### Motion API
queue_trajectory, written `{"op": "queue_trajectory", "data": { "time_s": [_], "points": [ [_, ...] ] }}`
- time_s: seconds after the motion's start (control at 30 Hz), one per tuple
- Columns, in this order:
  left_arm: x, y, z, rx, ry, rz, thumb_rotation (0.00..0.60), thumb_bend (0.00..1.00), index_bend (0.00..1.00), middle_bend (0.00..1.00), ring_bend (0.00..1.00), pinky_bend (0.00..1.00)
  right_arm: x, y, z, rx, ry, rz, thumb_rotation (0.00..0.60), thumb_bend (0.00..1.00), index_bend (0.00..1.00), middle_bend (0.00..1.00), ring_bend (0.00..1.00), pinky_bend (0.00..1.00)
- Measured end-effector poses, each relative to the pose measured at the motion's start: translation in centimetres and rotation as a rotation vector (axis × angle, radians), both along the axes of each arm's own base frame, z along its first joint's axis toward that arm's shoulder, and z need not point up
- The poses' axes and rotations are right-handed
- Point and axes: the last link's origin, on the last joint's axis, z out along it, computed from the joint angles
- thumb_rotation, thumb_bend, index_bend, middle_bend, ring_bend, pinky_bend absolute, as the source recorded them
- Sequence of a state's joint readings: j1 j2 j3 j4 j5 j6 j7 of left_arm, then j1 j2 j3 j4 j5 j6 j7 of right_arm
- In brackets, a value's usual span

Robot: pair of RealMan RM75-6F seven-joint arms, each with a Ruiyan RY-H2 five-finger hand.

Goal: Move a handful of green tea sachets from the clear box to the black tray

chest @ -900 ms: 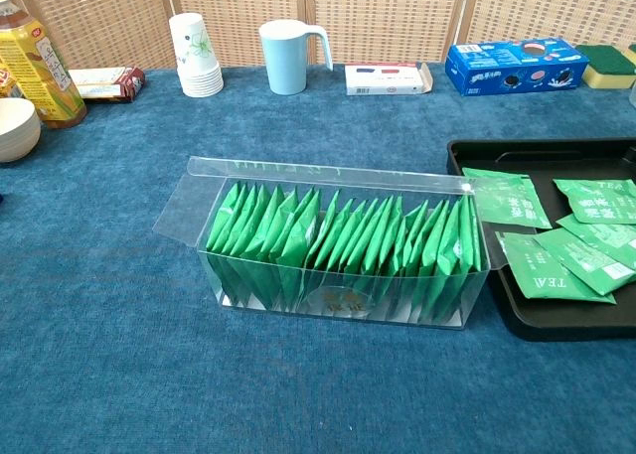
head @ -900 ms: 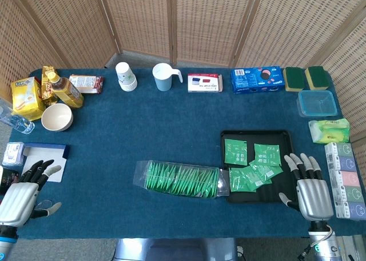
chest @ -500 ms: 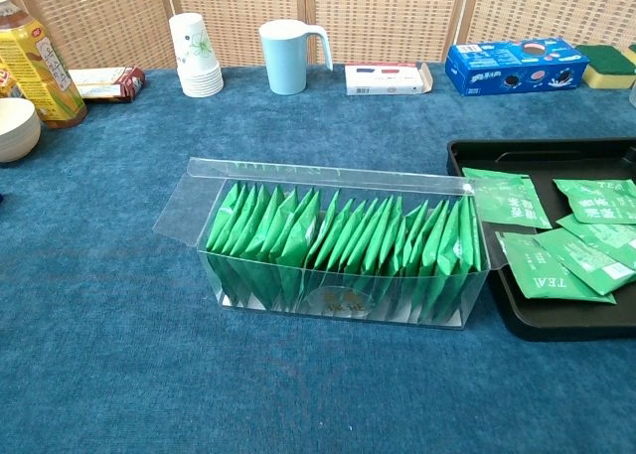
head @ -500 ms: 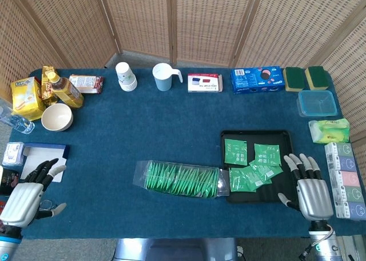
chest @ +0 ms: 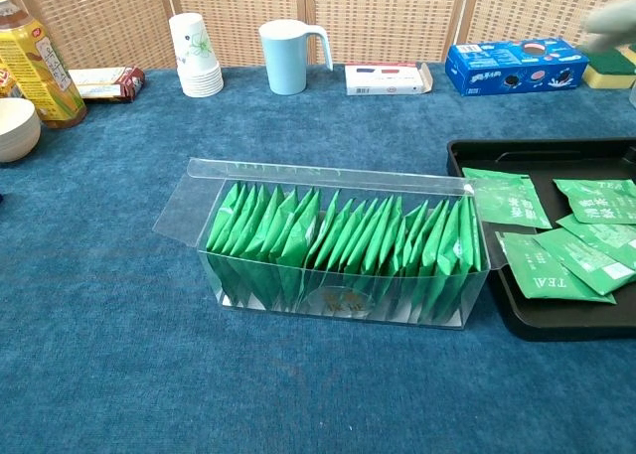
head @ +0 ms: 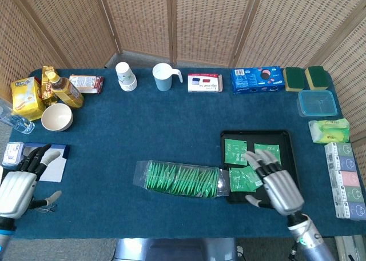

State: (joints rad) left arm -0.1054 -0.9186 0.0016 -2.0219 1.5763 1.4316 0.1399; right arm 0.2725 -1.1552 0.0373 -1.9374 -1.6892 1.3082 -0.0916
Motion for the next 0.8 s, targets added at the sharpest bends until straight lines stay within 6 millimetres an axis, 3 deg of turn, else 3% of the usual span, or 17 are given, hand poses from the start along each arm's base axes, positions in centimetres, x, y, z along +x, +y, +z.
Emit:
{"op": "queue_trajectory", "data": {
  "time_s": [0.2, 0.4, 0.8],
  "points": [
    [0.1, 0.4, -0.2, -0.017, -0.004, -0.009, 0.6, 0.15, 0.13, 0.04, 0.0, 0.14, 4.3, -1.8, -2.0, 0.123, -0.022, 0.137, 0.6, 0.13, 0.01, 0.11, 0.0, 0.07],
    [0.1, 0.6, -0.2, -0.019, -0.004, -0.011, 0.6, 0.15, 0.13, 0.04, 0.0, 0.14, 7.2, -3.4, -4.3, 0.206, 0.016, 0.188, 0.6, 0.13, 0.0, 0.11, 0.0, 0.07],
    [-0.2, 0.7, -0.8, -0.036, -0.011, -0.01, 0.6, 0.15, 0.13, 0.04, 0.0, 0.14, 9.4, -6.5, -8.5, 0.22, 0.149, 0.184, 0.6, 0.15, 0.04, 0.11, 0.0, 0.07]
  ]
}}
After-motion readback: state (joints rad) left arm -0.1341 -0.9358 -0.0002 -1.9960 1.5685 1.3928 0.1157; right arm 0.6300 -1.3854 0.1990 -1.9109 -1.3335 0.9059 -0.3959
